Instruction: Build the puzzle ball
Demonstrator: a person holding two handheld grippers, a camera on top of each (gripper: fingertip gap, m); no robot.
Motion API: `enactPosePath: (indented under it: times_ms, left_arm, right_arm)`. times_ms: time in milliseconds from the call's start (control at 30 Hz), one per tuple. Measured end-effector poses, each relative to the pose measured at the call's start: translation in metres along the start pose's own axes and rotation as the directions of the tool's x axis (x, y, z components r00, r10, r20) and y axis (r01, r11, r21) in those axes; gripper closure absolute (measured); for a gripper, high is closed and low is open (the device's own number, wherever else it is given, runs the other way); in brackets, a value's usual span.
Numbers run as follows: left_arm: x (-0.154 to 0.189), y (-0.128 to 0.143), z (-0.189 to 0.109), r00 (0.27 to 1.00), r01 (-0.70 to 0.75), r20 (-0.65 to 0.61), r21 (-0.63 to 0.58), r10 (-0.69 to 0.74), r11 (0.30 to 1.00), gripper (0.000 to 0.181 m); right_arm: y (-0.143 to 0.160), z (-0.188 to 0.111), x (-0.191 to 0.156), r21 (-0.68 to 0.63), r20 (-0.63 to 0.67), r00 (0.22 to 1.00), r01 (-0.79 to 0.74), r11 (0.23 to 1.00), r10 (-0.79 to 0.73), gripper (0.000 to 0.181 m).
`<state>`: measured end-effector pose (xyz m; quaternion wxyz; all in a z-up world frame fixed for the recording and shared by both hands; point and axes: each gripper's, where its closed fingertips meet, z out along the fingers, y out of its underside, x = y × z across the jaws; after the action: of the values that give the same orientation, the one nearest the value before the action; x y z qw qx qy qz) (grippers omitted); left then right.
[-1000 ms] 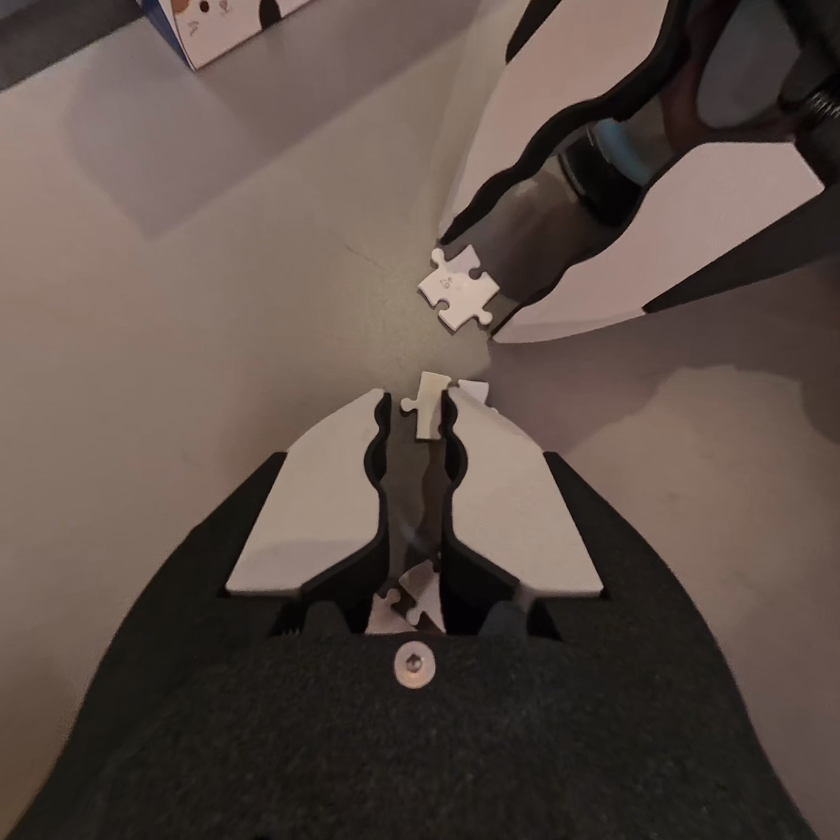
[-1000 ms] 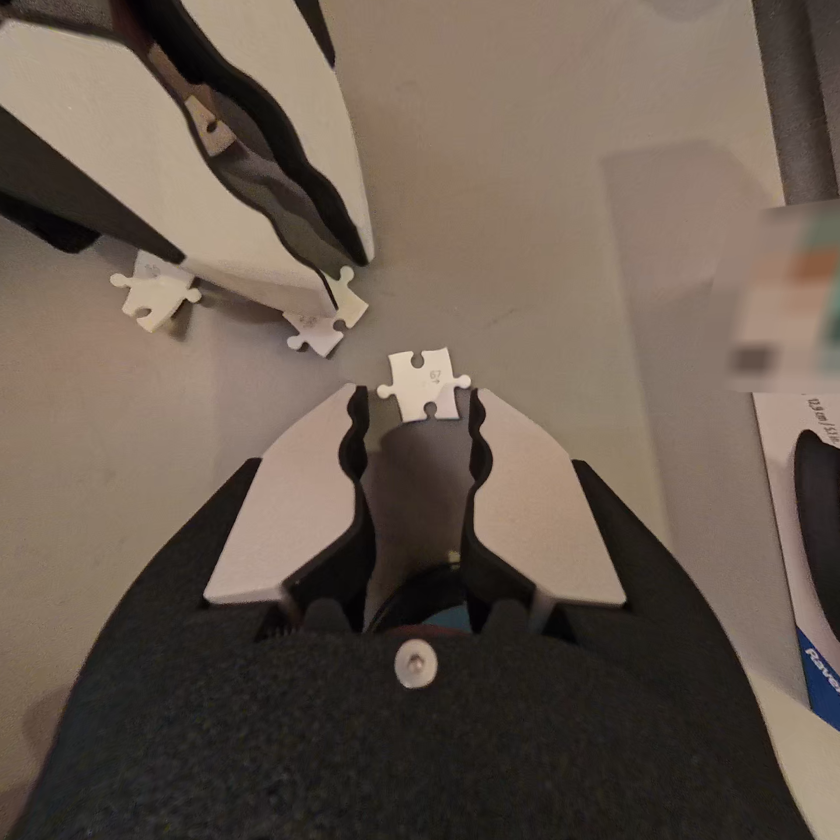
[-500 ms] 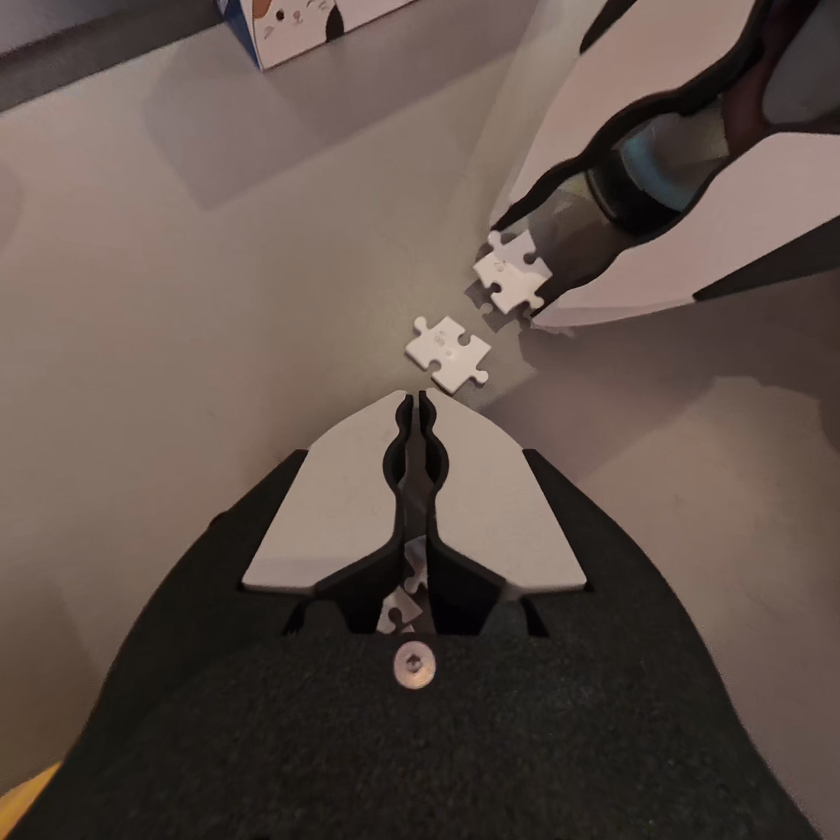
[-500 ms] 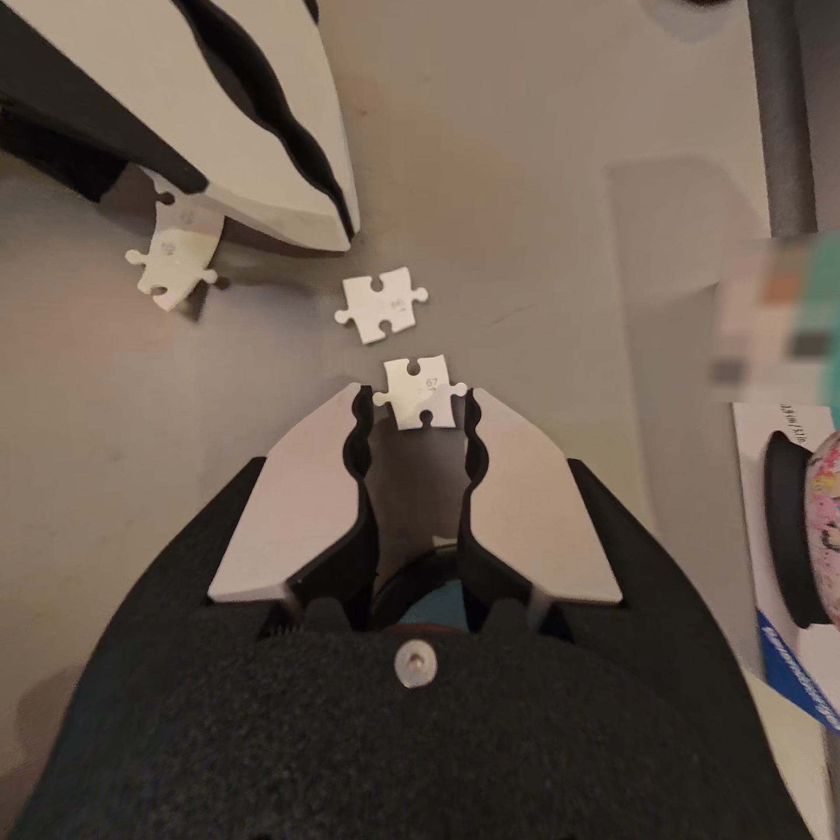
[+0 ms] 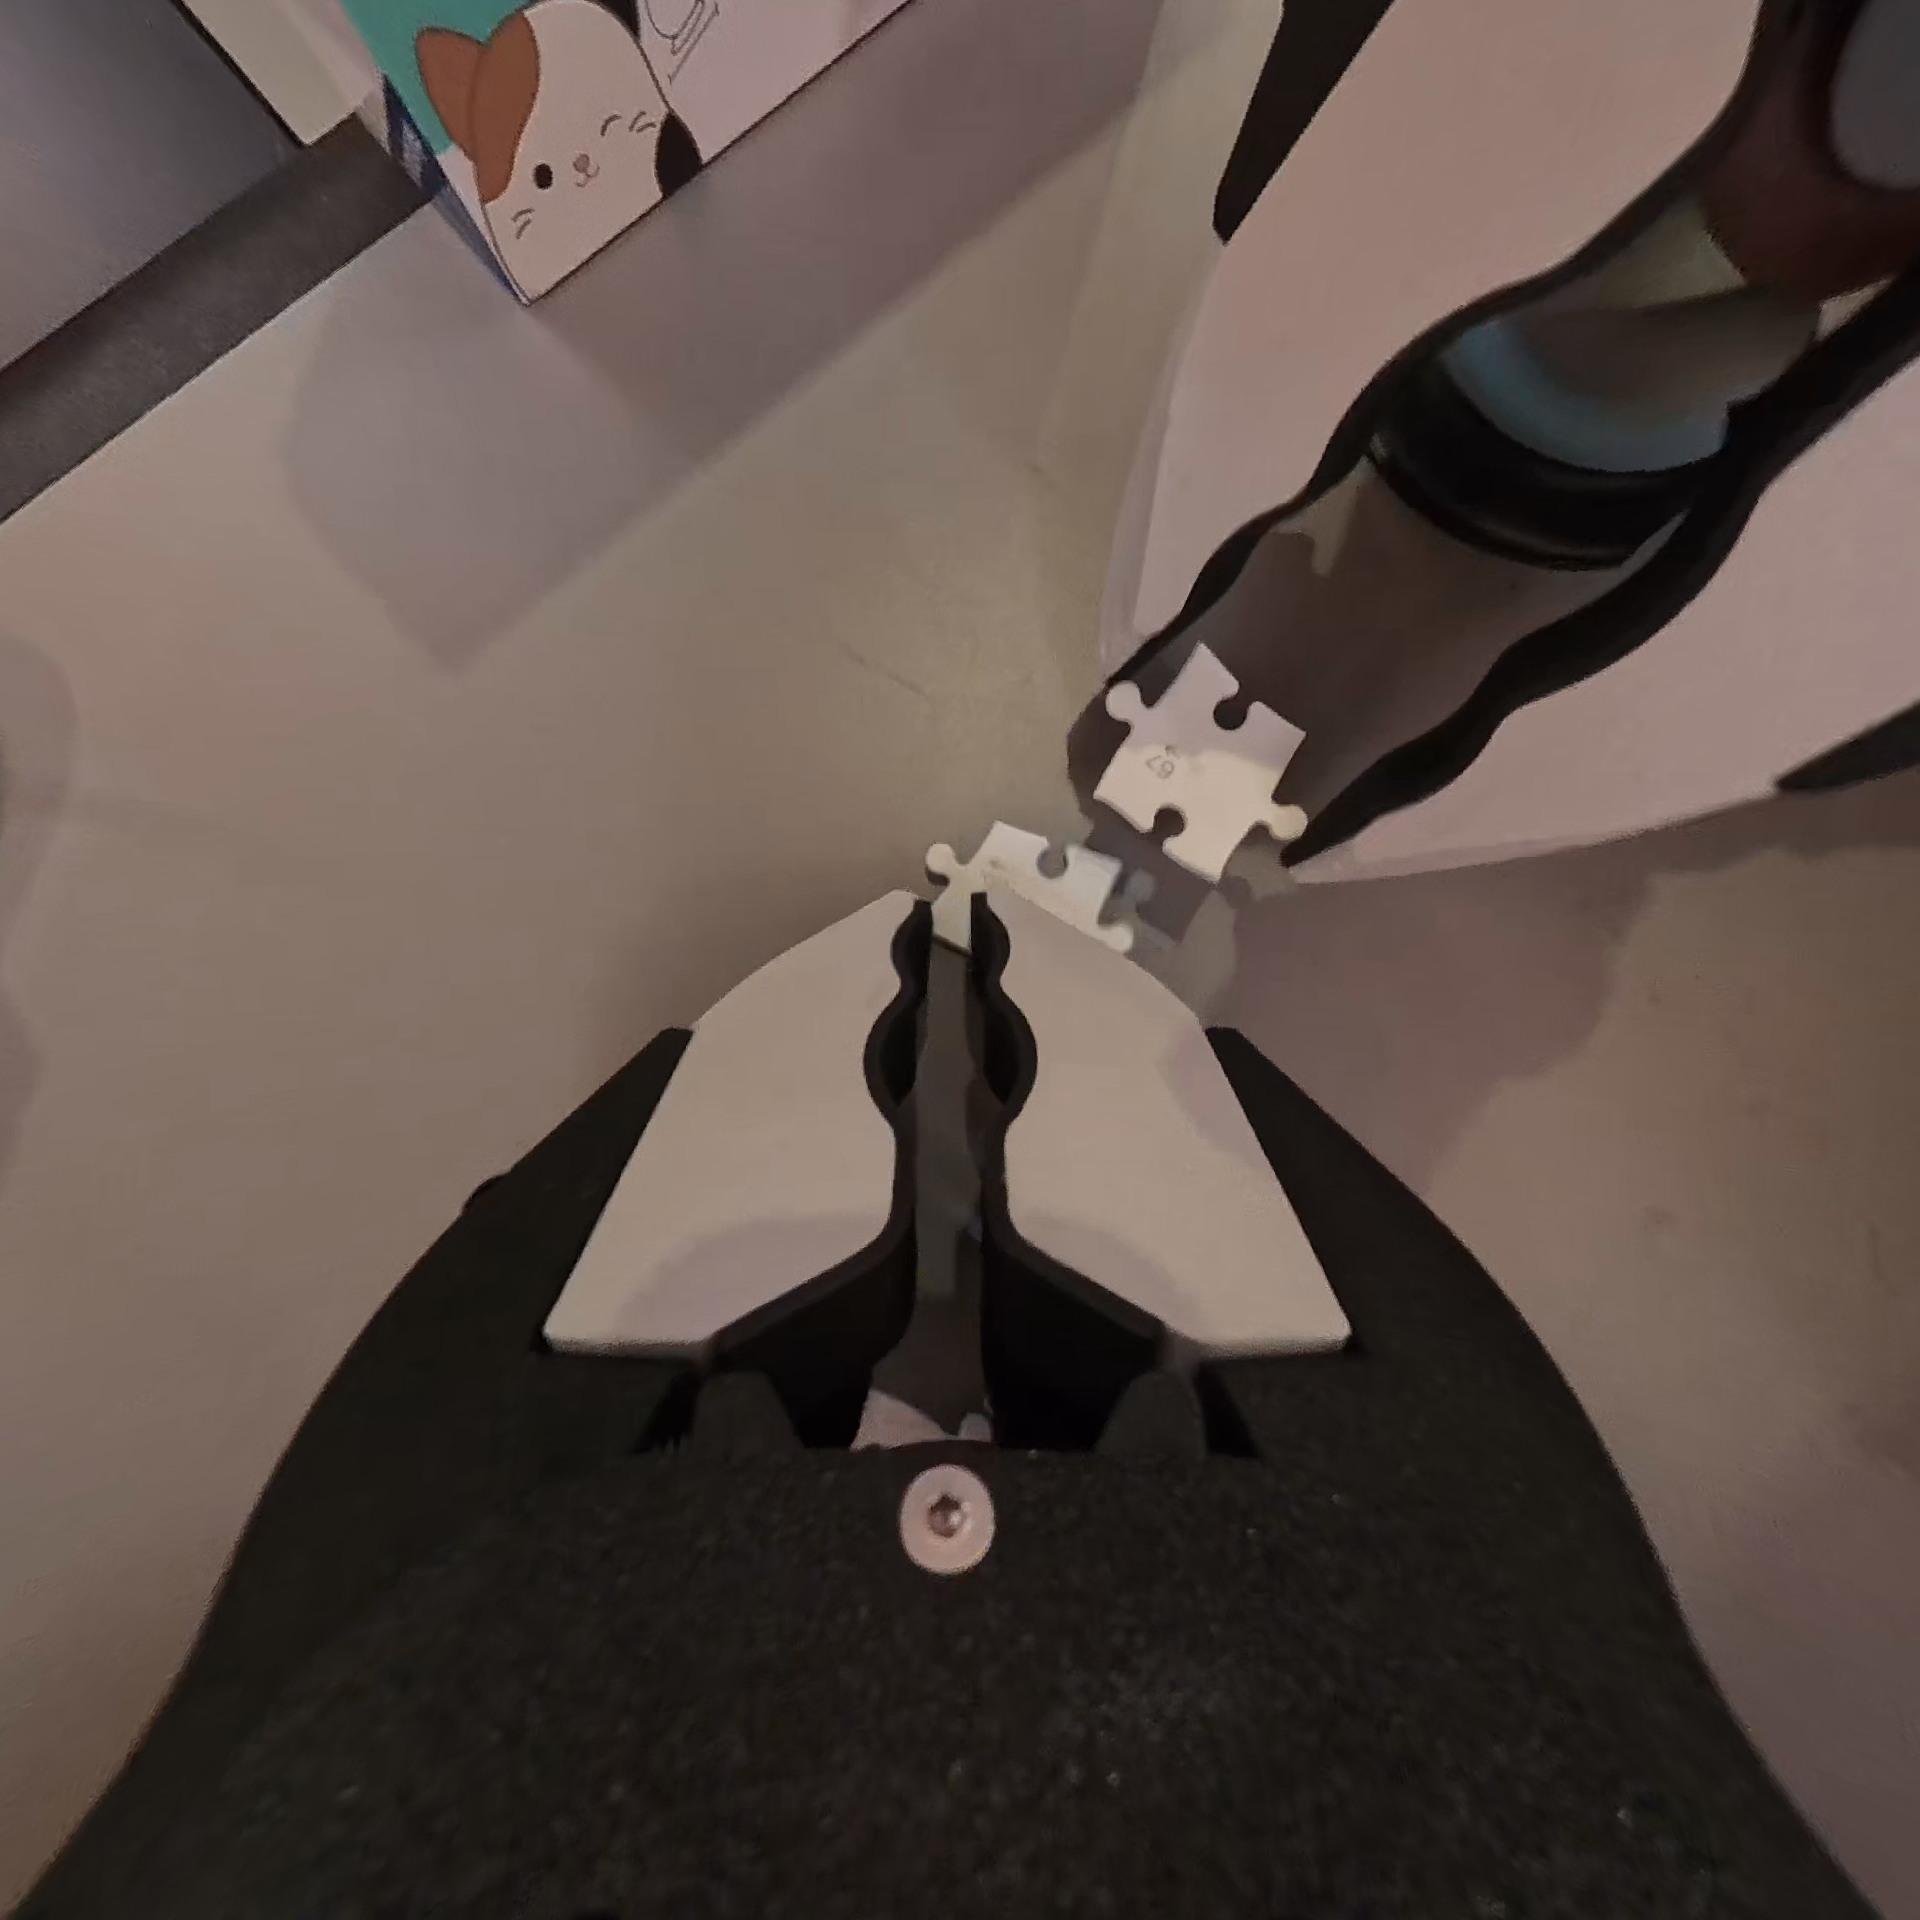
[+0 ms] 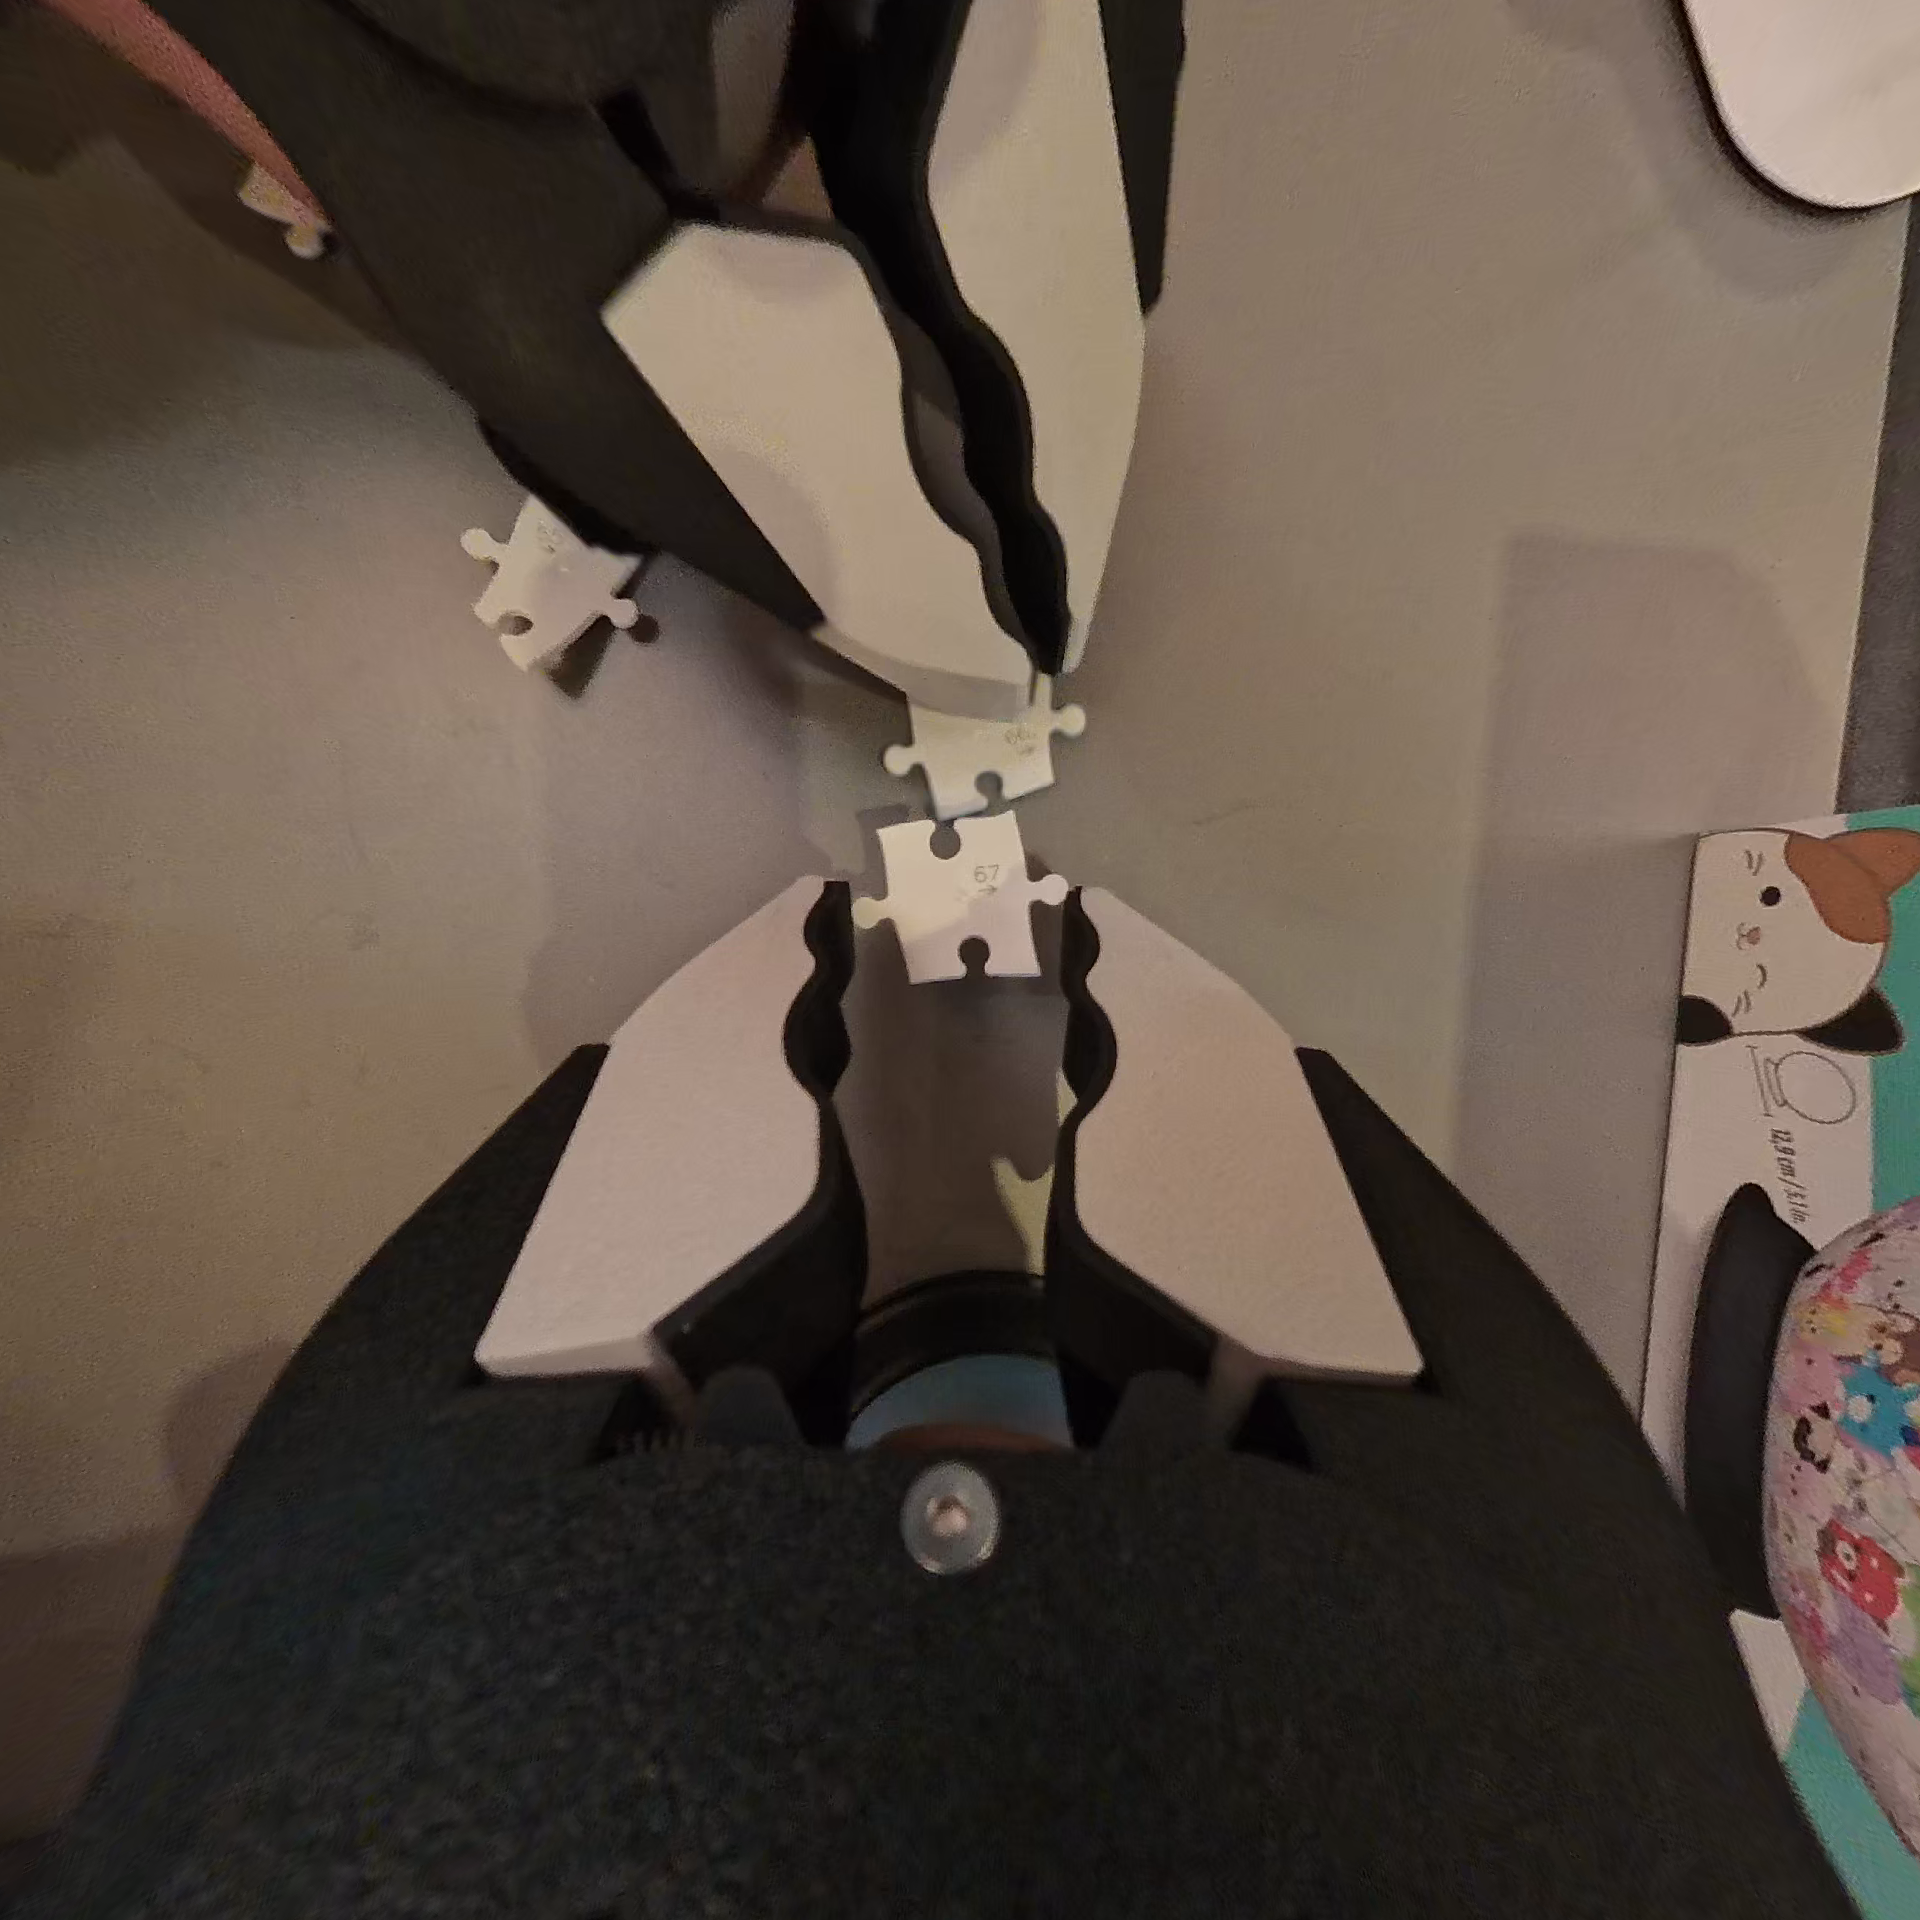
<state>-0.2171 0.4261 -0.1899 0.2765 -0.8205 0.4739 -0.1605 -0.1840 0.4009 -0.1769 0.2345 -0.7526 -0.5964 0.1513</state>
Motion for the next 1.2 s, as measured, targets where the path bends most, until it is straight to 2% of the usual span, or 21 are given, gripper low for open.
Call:
enactPosePath:
  times_ms: [100, 200, 400, 567, 700, 867, 1000, 1200]
  left_arm:
    - [-0.003, 0.005, -0.011, 1.0, 0.004, 0.012, 0.014, -0.004, 1.0, 0.174]
    - [-0.003, 0.006, -0.019, 0.999, 0.041, -0.001, 0.036, -0.041, 0.998, 0.176]
    - [-0.011, 0.014, -0.012, 0.997, 0.082, 0.004, 0.018, -0.082, 0.996, 0.176]
    - [-0.012, 0.012, -0.013, 0.996, 0.091, -0.007, 0.034, -0.091, 0.995, 0.177]
    - [-0.001, 0.012, -0.008, 0.994, 0.096, -0.063, 0.014, -0.095, 0.995, 0.177]
    - [0.017, 0.015, -0.01, 0.989, 0.083, -0.122, 0.004, -0.082, 0.997, 0.178]
    - [0.013, 0.011, -0.015, 0.993, 0.083, -0.092, 0.031, -0.08, 0.996, 0.178]
    - [0.001, -0.002, -0.008, 0.996, 0.07, -0.06, 0.045, -0.067, 0.997, 0.173]
  right_arm:
    - [0.002, 0.002, 0.005, -0.011, -0.021, 0.999, 0.025, 1.0, -0.025, 0.143]
    - [-0.003, 0.009, 0.002, 0.002, 0.012, 1.0, 0.026, 1.0, -0.026, 0.143]
    - [-0.005, 0.02, -0.005, -0.037, 0.016, 0.999, 0.046, 0.998, -0.045, 0.143]
    - [-0.007, 0.01, -0.006, -0.035, -0.005, 0.999, 0.041, 0.999, -0.041, 0.143]
    - [-0.008, 0.009, -0.019, -0.042, 0.044, 0.999, 0.03, 0.999, -0.028, 0.143]
    - [0.002, 0.014, -0.016, -0.08, 0.022, 0.999, 0.026, 0.996, -0.024, 0.143]
    - [0.005, 0.011, -0.011, -0.07, -0.001, 1.0, 0.006, 0.998, -0.007, 0.143]
    - [0.005, 0.011, -0.006, -0.069, -0.023, 1.0, -0.008, 0.998, 0.007, 0.143]
